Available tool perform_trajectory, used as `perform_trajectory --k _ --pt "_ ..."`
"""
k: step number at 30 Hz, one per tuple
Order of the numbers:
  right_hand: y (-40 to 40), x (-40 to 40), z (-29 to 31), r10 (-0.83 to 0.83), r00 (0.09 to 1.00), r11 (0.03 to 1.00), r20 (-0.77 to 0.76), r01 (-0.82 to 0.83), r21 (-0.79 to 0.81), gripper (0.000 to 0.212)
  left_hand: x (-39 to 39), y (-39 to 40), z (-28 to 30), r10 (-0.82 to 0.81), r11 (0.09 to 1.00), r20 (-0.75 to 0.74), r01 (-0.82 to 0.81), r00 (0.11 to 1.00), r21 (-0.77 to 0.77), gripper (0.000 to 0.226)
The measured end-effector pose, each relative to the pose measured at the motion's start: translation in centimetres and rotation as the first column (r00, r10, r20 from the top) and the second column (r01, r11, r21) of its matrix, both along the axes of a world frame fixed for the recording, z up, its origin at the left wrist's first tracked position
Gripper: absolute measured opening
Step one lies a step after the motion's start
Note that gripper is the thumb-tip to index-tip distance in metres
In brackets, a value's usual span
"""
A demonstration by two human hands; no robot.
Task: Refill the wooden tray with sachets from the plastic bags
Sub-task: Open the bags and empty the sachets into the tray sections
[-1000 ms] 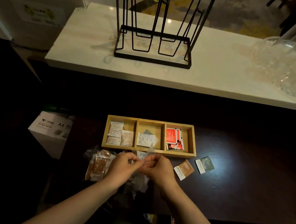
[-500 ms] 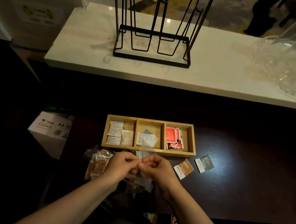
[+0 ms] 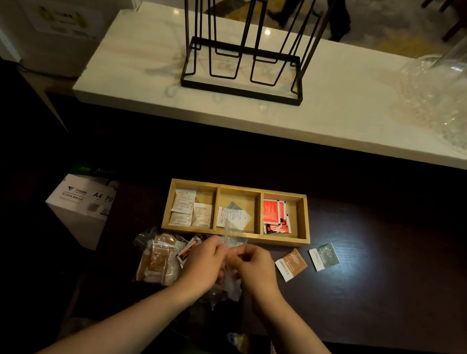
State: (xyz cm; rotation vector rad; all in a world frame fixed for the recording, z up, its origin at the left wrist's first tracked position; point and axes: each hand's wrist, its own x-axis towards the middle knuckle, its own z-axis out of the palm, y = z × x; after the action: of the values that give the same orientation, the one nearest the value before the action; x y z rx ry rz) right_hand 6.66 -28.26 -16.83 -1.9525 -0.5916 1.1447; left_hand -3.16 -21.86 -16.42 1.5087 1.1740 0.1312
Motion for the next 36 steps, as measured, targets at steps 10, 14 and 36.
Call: perform_trajectory --k 10,14,36 --pt "0.0 0.1 1.1 -0.149 0.944 0.989 -0.294 0.137 -0.059 0.012 -0.4 0.2 0.8 -0.141 0.988 0.006 0.141 0.990 0.066 0.027" --pt "-0.1 0.5 1.7 -0.184 0.913 0.983 -0.363 0.173 -0.063 0.016 -1.0 0.5 0.7 -0.120 0.992 0.097 0.124 0.988 -0.039 0.021" --pt "-1.0 4.9 4.7 0.036 0.655 0.925 0.755 -0.307 0.223 0.017 -0.1 3.7 3.3 -0.097 0.975 0.115 0.071 0.989 0.212 0.025"
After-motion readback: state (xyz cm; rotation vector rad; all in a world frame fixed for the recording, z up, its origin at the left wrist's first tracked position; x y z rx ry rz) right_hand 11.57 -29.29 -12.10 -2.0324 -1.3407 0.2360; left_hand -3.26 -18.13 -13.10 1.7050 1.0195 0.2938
